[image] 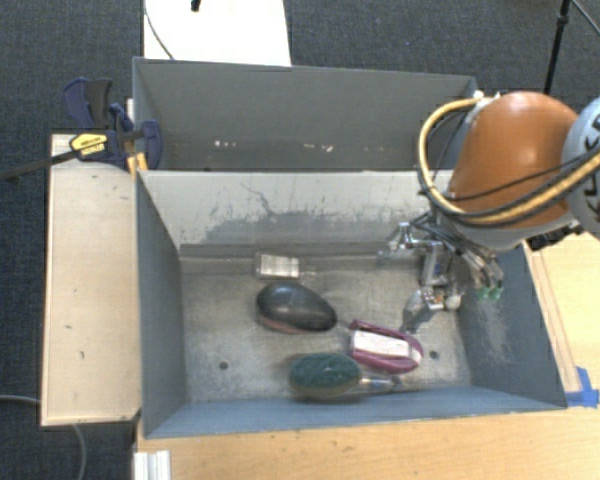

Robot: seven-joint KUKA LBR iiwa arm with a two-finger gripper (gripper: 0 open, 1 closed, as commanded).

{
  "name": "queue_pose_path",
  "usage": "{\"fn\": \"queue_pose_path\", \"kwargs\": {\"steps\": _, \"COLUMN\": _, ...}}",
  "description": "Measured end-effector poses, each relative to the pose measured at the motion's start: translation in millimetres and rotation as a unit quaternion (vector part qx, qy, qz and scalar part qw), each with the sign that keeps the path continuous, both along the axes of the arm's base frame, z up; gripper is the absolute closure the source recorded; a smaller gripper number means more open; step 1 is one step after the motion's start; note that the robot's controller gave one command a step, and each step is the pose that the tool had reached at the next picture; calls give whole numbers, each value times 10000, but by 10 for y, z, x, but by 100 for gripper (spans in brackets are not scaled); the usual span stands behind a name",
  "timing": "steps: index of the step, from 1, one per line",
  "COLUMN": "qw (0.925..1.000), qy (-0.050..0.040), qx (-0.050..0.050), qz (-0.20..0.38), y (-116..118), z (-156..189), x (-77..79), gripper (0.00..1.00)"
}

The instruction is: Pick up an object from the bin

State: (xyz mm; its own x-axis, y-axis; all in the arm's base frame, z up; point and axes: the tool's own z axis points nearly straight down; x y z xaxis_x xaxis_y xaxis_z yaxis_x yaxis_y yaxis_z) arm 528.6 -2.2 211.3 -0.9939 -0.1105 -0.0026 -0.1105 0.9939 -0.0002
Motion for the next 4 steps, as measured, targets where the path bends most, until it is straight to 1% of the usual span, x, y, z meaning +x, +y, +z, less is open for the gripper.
{"fn": "queue_pose_path", "kwargs": {"steps": 1, "qw": 9625, "qy": 9, "qx": -14, "qz": 2711, "y": 300, "z": -1189, "x": -15, "gripper": 0}}
{"fn": "queue_pose_path", "kwargs": {"steps": 2, "qw": 9824, "qy": 7, "qx": -9, "qz": 1868, "y": -97, "z": -933, "x": -349, "gripper": 0}}
{"fn": "queue_pose_path", "kwargs": {"steps": 3, "qw": 9643, "qy": -118, "qx": -20, "qz": 2646, "y": -175, "z": -1178, "x": -372, "gripper": 0}}
{"fn": "queue_pose_path", "kwargs": {"steps": 4, "qw": 9595, "qy": -41, "qx": 4, "qz": 2816, "y": -207, "z": -1198, "x": -246, "gripper": 0}}
